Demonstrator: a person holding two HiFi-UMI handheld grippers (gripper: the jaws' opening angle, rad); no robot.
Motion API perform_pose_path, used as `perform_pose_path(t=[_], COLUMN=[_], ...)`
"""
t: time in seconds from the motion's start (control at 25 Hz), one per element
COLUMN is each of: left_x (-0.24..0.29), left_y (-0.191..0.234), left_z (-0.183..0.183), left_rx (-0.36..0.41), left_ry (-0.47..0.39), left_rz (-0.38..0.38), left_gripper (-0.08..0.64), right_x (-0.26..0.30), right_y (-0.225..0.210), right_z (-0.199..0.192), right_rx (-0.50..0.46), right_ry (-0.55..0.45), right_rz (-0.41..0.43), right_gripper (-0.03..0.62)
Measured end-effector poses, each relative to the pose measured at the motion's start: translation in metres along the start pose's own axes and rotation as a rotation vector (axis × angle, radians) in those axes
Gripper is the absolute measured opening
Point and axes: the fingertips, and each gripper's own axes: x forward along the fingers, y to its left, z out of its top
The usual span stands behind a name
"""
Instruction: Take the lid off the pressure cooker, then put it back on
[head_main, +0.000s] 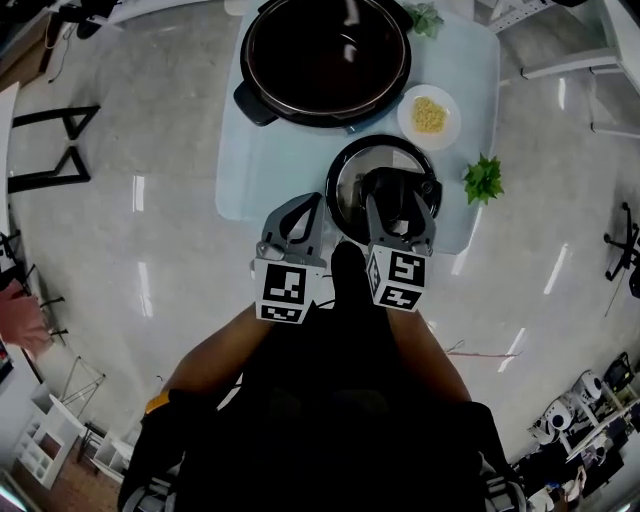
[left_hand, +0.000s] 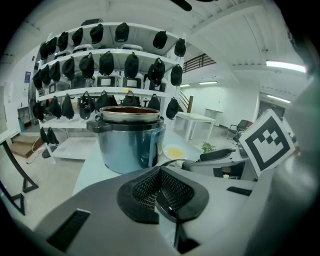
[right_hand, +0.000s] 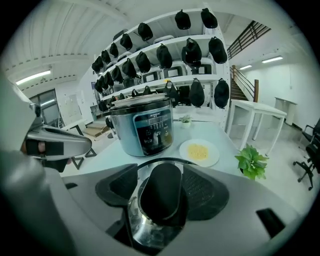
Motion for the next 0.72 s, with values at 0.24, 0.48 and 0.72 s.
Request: perform_pose_path(t=[0.24, 0.48, 0.72], left_x=[0.014, 0.018, 0.020], left_y=[-0.002, -0.004, -0.002], left_z=[-0.017, -0.025, -0.035], left_rx=[0.008, 0.026, 0.035], left_ry=[0.029, 0.045, 0.056], left_rz=[-0.013, -0.032, -0.040], left_gripper=[0.007, 0.008, 0.008], right_x=[0.018, 0.029, 0.036], right_y=[-0.004, -0.005, -0.006], right_z=[-0.015, -0.027, -0.035], right_rx=[0.028, 0.047, 0.057], right_ry=[-0.005, -0.004, -0.009], right_rz=[-0.036, -0.068, -0.107], right_gripper=[0.304, 0.308, 0.308])
